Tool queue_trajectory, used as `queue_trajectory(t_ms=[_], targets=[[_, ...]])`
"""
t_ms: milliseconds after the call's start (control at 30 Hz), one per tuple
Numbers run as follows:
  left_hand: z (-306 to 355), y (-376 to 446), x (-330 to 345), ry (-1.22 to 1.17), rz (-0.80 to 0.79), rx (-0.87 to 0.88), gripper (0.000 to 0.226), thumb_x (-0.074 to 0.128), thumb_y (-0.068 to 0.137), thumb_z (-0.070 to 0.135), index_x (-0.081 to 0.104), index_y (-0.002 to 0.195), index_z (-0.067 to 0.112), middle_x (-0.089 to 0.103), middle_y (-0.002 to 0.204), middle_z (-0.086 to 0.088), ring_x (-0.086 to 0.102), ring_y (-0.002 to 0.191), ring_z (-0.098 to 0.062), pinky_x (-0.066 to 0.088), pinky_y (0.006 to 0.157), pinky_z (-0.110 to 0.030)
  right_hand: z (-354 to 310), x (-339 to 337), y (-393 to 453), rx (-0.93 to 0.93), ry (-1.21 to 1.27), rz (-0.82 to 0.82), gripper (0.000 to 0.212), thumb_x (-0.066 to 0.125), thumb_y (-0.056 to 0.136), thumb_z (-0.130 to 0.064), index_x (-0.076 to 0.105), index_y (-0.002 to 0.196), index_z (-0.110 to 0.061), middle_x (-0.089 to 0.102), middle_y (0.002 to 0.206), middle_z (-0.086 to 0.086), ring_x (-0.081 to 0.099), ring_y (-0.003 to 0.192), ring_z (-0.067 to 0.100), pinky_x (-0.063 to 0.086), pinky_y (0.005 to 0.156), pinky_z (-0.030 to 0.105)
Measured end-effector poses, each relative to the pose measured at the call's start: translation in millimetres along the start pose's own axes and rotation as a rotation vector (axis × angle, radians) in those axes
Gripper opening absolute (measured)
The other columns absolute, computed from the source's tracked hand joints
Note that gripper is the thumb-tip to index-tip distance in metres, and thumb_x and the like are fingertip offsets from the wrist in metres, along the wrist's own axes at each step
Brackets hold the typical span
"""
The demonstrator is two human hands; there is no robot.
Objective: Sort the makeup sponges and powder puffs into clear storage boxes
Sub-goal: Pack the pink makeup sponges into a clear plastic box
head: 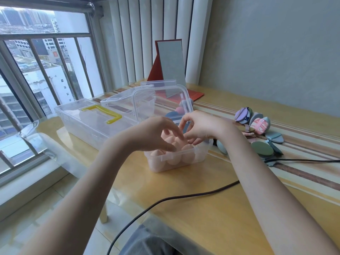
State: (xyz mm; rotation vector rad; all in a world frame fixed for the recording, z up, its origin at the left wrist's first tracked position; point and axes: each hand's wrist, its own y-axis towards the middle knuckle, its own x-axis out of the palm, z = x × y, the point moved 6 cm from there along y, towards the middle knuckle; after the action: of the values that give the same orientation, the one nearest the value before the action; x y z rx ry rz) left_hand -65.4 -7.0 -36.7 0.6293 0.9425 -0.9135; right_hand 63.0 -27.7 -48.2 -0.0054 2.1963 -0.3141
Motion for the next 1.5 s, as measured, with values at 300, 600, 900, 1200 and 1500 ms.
queue_trajectory(t_ms=[300, 600, 900, 1200, 1500], targets=[[4.1, 6.8, 12.7, 0.194, -0.086, -0.009, 0.023, 0.070, 0.077, 0.010, 0.065, 0.081, 0.031, 0.052, 0.079, 0.023, 0.048, 0.077, 0.004, 0.037, 0.063, 0.002, -3.0, 5.6, -4.1, -0.002, -0.004, -0.035, 0.019, 0.069, 0.087, -0.009, 0.060, 0.094, -0.023, 0.066, 0.103, 0.011, 0.070, 0.084, 0.017, 0.060, 0.076, 0.032], [17.9, 5.9, -16.9, -0.017, 0.043, -0.003, 0.019, 0.062, 0.087, 0.005, 0.068, 0.097, 0.020, 0.068, 0.096, 0.008, 0.063, 0.090, 0.000, 0.050, 0.083, -0.013, 15.0, -31.2, -14.1, 0.000, 0.209, 0.066, 0.013, 0.065, 0.088, -0.002, 0.064, 0.090, -0.015, 0.073, 0.087, 0.013, 0.074, 0.076, 0.018, 0.060, 0.077, 0.033], [123.8, 64.5, 24.7, -0.176, 0.502, 0.199, 0.036, 0.043, 0.079, -0.011, 0.064, 0.101, 0.008, 0.066, 0.104, -0.007, 0.059, 0.093, -0.022, 0.046, 0.079, -0.029, 90.0, -80.5, -42.2, 0.052, 0.470, 0.525, 0.028, 0.040, 0.084, 0.017, 0.061, 0.094, 0.000, 0.061, 0.067, 0.010, 0.054, 0.053, 0.016, 0.042, 0.041, 0.019], [112.3, 117.0, 118.5, 0.099, 0.406, 0.066, 0.027, 0.045, 0.084, 0.005, 0.051, 0.109, 0.009, 0.055, 0.113, -0.010, 0.049, 0.107, -0.031, 0.034, 0.096, -0.037, 200.8, -106.0, -40.6, 0.380, -0.025, 0.859, 0.043, 0.050, 0.094, -0.014, 0.049, 0.137, -0.013, 0.053, 0.134, 0.019, 0.046, 0.123, 0.037, 0.039, 0.102, 0.041], [89.0, 129.1, 127.1, 0.325, 0.401, 0.005, 0.044, 0.036, 0.082, 0.010, 0.042, 0.125, 0.015, 0.049, 0.121, -0.002, 0.044, 0.114, -0.025, -0.006, 0.117, -0.042, 225.9, -95.8, -21.7, 0.325, 0.035, 0.907, 0.024, 0.060, 0.089, -0.023, 0.054, 0.109, -0.013, 0.055, 0.117, 0.008, 0.051, 0.105, 0.025, 0.038, 0.080, 0.029]])
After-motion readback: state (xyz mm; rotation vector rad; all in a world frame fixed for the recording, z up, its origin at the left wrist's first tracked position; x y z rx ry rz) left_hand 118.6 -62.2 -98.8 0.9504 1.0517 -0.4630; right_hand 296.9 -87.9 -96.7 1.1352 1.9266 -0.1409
